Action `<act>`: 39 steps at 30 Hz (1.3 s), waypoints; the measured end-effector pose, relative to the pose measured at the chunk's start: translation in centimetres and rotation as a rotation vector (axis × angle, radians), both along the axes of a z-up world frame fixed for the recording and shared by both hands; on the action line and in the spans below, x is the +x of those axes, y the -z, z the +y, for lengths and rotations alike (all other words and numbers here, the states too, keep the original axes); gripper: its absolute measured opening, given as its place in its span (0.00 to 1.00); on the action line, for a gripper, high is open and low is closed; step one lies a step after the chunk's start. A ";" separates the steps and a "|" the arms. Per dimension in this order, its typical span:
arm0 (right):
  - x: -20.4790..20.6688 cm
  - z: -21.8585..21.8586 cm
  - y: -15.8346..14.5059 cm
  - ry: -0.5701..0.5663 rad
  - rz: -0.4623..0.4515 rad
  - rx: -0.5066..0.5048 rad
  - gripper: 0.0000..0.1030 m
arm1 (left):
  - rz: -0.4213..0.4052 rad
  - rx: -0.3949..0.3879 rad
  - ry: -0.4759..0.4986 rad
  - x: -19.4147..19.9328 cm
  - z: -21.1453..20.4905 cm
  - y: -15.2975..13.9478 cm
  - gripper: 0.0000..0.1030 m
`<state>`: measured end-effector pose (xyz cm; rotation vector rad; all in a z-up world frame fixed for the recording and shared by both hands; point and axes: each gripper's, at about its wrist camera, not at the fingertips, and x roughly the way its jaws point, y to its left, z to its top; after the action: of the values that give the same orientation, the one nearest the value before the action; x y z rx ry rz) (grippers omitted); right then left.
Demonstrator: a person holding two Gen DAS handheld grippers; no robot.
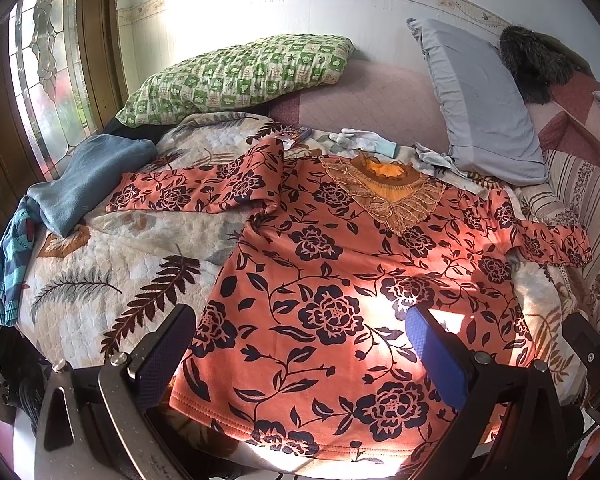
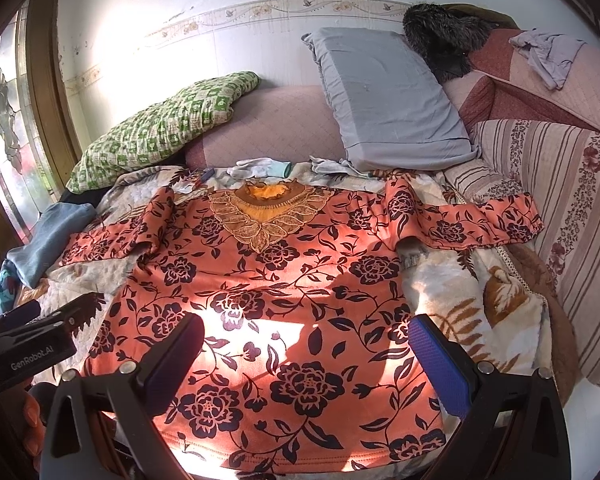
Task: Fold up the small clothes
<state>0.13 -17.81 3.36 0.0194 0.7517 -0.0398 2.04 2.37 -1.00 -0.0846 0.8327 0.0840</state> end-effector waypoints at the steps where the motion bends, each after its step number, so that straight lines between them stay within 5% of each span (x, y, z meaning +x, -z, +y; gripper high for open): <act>1: 0.0 0.0 0.0 0.000 0.000 0.001 1.00 | 0.003 -0.002 -0.001 0.0 0.1 0.0 1.00; 3: 0.0 -0.1 0.0 -0.003 0.000 0.001 1.00 | 0.029 -0.037 0.011 0.2 0.7 0.5 1.00; 6: 0.3 -0.9 0.8 -0.029 0.041 0.017 1.00 | 0.149 -0.224 0.030 0.9 4.0 3.1 1.00; 10: 0.6 -6.1 4.5 0.026 0.196 0.105 1.00 | 0.326 -0.387 -0.123 0.8 9.8 8.6 1.00; 16: 1.3 -13.3 10.9 0.119 0.420 0.288 1.00 | 0.338 -0.419 -0.159 0.3 13.1 10.9 1.00; 21: 1.2 -16.7 13.2 0.106 0.480 0.473 1.00 | 0.333 -0.447 -0.144 0.4 13.9 12.0 1.00; 24: 1.3 -18.1 14.4 0.133 0.503 0.488 0.99 | 0.329 -0.449 -0.127 0.0 13.8 12.6 1.00; 27: 1.0 -18.3 15.2 0.115 0.521 0.570 0.86 | 0.295 -0.454 -0.116 -0.4 13.8 12.4 0.98; 30: 0.4 -17.9 15.4 0.093 0.504 0.586 0.74 | 0.283 -0.481 -0.116 -0.4 14.1 12.9 0.82; 32: 0.4 -17.9 16.3 0.107 0.521 0.576 0.64 | 0.350 -0.507 -0.129 -0.2 14.2 14.4 0.53; 34: 0.5 -18.2 16.8 0.122 0.522 0.595 0.54 | 0.353 -0.476 -0.146 -0.2 14.3 14.8 0.46; 36: 0.5 -18.1 16.3 0.104 0.503 0.607 0.17 | 0.363 -0.469 -0.163 -0.3 14.5 15.0 0.38; 39: 0.8 -17.4 16.1 0.087 0.520 0.529 0.13 | 0.392 -0.430 -0.178 -0.2 14.8 15.0 0.19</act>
<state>0.97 -35.22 -12.71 0.5635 1.2636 0.0756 1.81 17.16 -16.05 -0.5623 1.2240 0.0893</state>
